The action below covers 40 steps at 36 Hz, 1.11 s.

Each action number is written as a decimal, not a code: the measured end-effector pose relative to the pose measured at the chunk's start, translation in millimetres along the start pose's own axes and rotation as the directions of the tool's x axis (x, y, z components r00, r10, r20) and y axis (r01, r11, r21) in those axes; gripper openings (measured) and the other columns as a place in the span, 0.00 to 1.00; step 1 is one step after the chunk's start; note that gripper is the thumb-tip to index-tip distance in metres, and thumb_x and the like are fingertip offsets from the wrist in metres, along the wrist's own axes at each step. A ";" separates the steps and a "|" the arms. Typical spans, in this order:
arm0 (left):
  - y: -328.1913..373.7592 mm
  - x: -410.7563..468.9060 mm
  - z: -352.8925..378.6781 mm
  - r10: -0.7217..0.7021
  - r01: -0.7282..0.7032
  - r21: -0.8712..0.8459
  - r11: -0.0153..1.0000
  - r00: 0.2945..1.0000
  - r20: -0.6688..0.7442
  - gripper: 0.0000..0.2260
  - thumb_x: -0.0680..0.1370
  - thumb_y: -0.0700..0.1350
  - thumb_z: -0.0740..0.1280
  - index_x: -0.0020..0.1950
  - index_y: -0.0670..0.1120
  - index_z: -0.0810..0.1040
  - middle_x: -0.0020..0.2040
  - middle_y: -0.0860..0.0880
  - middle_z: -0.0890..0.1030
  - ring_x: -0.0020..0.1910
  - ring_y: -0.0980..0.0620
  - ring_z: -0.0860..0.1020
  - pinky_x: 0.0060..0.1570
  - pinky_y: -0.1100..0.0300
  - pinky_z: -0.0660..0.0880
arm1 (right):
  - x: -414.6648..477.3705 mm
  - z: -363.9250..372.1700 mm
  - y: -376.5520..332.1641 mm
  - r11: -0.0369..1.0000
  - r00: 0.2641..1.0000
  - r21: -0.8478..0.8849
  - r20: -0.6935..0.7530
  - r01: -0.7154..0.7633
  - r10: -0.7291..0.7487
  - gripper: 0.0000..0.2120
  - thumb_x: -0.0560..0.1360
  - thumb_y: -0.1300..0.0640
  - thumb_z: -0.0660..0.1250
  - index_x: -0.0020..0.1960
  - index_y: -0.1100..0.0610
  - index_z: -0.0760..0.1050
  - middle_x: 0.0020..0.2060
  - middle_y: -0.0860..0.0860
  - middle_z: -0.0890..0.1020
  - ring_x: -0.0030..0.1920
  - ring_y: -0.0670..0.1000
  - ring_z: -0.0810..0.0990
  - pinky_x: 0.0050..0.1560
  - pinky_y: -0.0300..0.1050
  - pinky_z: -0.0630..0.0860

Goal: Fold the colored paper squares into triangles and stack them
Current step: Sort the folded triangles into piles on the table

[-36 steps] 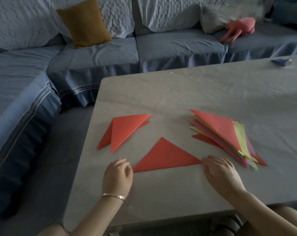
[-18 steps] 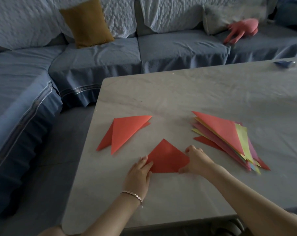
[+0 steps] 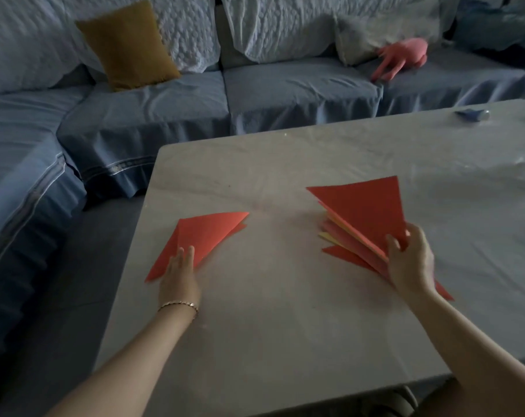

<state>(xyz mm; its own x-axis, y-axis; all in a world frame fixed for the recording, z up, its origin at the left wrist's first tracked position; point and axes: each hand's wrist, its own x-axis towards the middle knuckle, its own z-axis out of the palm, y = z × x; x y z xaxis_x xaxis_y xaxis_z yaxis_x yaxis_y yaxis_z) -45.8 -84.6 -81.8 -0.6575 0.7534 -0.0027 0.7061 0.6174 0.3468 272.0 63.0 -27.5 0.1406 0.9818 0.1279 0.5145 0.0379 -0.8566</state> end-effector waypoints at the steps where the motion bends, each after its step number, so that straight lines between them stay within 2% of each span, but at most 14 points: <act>1: 0.0 -0.2 0.4 -0.007 0.007 -0.025 1.000 1.000 0.002 0.30 0.75 0.29 0.52 0.75 0.45 0.52 0.76 0.44 0.54 0.74 0.47 0.55 0.70 0.56 0.56 | 4.7 -2.6 5.5 0.998 0.999 -0.054 -0.007 -0.043 0.043 0.18 0.76 0.62 0.63 0.66 0.58 0.67 0.54 0.60 0.78 0.56 0.60 0.76 0.52 0.47 0.69; 4: 2.6 -2.2 0.0 0.019 -0.020 -0.026 0.999 1.000 -0.018 0.29 0.75 0.27 0.49 0.75 0.44 0.52 0.75 0.44 0.56 0.74 0.48 0.57 0.69 0.58 0.57 | 10.6 -6.1 22.1 0.952 0.990 -0.287 0.066 -0.103 0.127 0.26 0.76 0.62 0.62 0.71 0.52 0.60 0.61 0.62 0.71 0.58 0.64 0.72 0.58 0.53 0.68; 8: 8.5 -7.3 -4.5 0.125 -0.126 -0.006 0.992 0.991 -0.053 0.29 0.74 0.27 0.50 0.74 0.42 0.55 0.73 0.43 0.61 0.71 0.45 0.63 0.66 0.58 0.60 | 5.2 -1.2 35.3 0.790 0.981 -0.611 0.181 0.055 0.072 0.25 0.73 0.64 0.61 0.70 0.53 0.64 0.68 0.61 0.59 0.67 0.62 0.58 0.67 0.54 0.56; 10: 14.4 -10.8 -5.6 0.201 -0.200 0.020 0.979 0.978 -0.059 0.28 0.74 0.28 0.48 0.74 0.43 0.58 0.71 0.40 0.65 0.68 0.42 0.67 0.63 0.56 0.64 | -1.2 4.1 32.4 0.771 0.977 -0.619 0.215 0.147 -0.013 0.26 0.73 0.66 0.62 0.69 0.54 0.66 0.71 0.61 0.54 0.70 0.60 0.51 0.69 0.54 0.50; 12: 25.3 -15.2 -5.8 0.380 -0.379 0.030 0.925 0.918 -0.112 0.29 0.71 0.31 0.46 0.71 0.43 0.64 0.63 0.36 0.74 0.58 0.40 0.77 0.50 0.56 0.75 | -12.7 11.5 22.7 0.797 0.948 -0.525 0.255 0.301 -0.190 0.27 0.70 0.69 0.64 0.67 0.54 0.70 0.71 0.61 0.57 0.69 0.59 0.53 0.69 0.57 0.52; 14: 36.2 -23.6 -3.2 0.554 -0.546 0.094 0.832 0.827 -0.097 0.26 0.68 0.33 0.49 0.65 0.43 0.67 0.50 0.38 0.82 0.45 0.42 0.83 0.34 0.58 0.78 | -28.6 20.2 12.1 0.800 0.874 -0.357 0.263 0.482 -0.409 0.29 0.66 0.73 0.64 0.64 0.53 0.73 0.68 0.58 0.62 0.66 0.56 0.58 0.66 0.55 0.56; 17: 48.5 -38.7 2.1 0.782 -0.752 0.225 0.619 0.618 -0.086 0.23 0.66 0.33 0.53 0.60 0.44 0.68 0.45 0.46 0.84 0.44 0.47 0.83 0.35 0.61 0.79 | -52.3 34.9 3.8 0.660 0.702 -0.245 0.322 0.710 -0.636 0.27 0.62 0.69 0.63 0.60 0.58 0.76 0.67 0.57 0.66 0.66 0.58 0.63 0.65 0.50 0.60; 21: 49.9 -49.3 10.0 0.849 -0.811 0.294 0.505 0.528 -0.004 0.21 0.67 0.35 0.54 0.56 0.45 0.76 0.43 0.47 0.84 0.44 0.47 0.83 0.36 0.60 0.80 | -77.9 52.3 8.2 0.480 0.489 -0.173 0.552 0.860 -0.676 0.23 0.68 0.61 0.56 0.61 0.56 0.75 0.66 0.57 0.72 0.68 0.56 0.65 0.69 0.47 0.58; 23: 46.4 -49.6 9.9 0.830 -0.803 0.291 0.521 0.556 0.050 0.20 0.67 0.37 0.54 0.48 0.46 0.83 0.42 0.47 0.85 0.43 0.47 0.83 0.35 0.61 0.79 | -88.7 59.4 14.0 0.390 0.401 -0.180 0.678 0.903 -0.616 0.22 0.70 0.55 0.54 0.60 0.54 0.77 0.64 0.53 0.75 0.66 0.53 0.71 0.65 0.45 0.66; 25: 41.9 -50.4 8.6 0.804 -0.785 0.308 0.538 0.587 0.093 0.20 0.67 0.38 0.54 0.45 0.47 0.85 0.42 0.47 0.85 0.43 0.48 0.83 0.35 0.61 0.79 | -96.2 66.2 19.7 0.365 0.377 -0.199 0.765 0.910 -0.522 0.23 0.71 0.50 0.52 0.59 0.53 0.78 0.60 0.49 0.78 0.62 0.48 0.76 0.59 0.46 0.72; 27: 37.8 -54.0 9.5 0.778 -0.766 0.293 0.572 0.620 0.102 0.20 0.67 0.39 0.54 0.44 0.47 0.85 0.43 0.47 0.85 0.44 0.48 0.83 0.37 0.59 0.79 | -101.9 71.9 23.3 0.363 0.365 -0.198 0.797 0.910 -0.481 0.24 0.71 0.48 0.52 0.58 0.52 0.79 0.59 0.47 0.79 0.60 0.46 0.77 0.58 0.43 0.72; 34: 49.9 -79.2 28.7 0.689 -0.698 0.094 0.710 0.716 0.113 0.21 0.67 0.40 0.53 0.51 0.43 0.82 0.54 0.48 0.82 0.53 0.52 0.81 0.49 0.60 0.77 | -106.9 89.9 14.9 0.418 0.405 -0.215 0.800 0.883 -0.443 0.25 0.71 0.46 0.51 0.57 0.53 0.80 0.57 0.47 0.80 0.58 0.44 0.78 0.56 0.40 0.74; 37: 51.7 -80.7 34.6 0.643 -0.653 0.084 0.753 0.757 0.121 0.19 0.71 0.46 0.54 0.53 0.43 0.82 0.56 0.48 0.81 0.55 0.51 0.80 0.50 0.57 0.77 | -106.4 89.4 13.3 0.441 0.415 -0.225 0.818 0.869 -0.399 0.26 0.71 0.44 0.51 0.56 0.53 0.80 0.57 0.47 0.81 0.58 0.45 0.78 0.56 0.39 0.73; 40: 49.2 -87.4 32.2 0.611 -0.624 0.111 0.773 0.781 0.129 0.20 0.73 0.48 0.54 0.53 0.45 0.82 0.56 0.50 0.81 0.55 0.53 0.80 0.50 0.55 0.77 | -107.1 82.8 19.0 0.461 0.420 -0.222 0.821 0.859 -0.386 0.27 0.77 0.45 0.45 0.57 0.53 0.80 0.58 0.48 0.80 0.59 0.45 0.78 0.57 0.40 0.72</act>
<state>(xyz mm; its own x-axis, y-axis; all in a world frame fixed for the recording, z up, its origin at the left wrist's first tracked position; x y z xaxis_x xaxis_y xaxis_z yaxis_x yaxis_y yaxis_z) 54.9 -112.8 -94.7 -0.0478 0.9949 0.0892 0.9857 0.0325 0.1656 196.7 -26.1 -98.9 -0.8344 0.5506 -0.0258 0.5461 0.8195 -0.1740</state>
